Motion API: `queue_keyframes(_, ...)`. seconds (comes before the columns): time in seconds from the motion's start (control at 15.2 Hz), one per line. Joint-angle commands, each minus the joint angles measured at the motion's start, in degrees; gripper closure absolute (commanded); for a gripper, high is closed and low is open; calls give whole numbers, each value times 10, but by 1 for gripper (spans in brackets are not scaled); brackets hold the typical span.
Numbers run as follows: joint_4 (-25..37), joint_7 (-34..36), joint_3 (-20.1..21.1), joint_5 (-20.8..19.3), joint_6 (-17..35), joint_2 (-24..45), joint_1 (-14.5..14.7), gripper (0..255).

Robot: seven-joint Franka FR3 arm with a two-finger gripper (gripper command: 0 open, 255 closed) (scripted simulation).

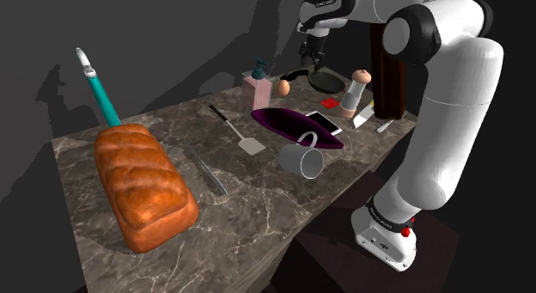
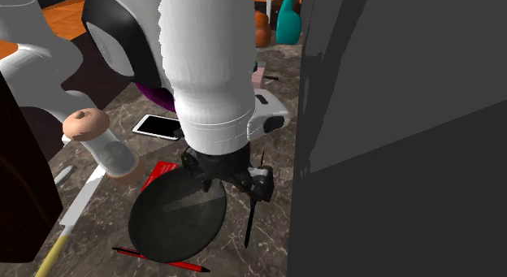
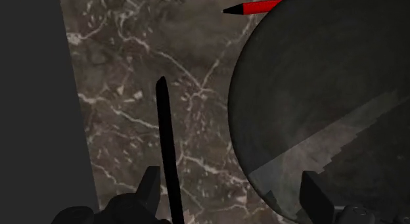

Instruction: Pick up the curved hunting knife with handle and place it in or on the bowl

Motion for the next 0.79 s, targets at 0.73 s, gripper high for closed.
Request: queue_keyframes(0.73, 72, -86, 32, 34, 26, 104, -33, 0)
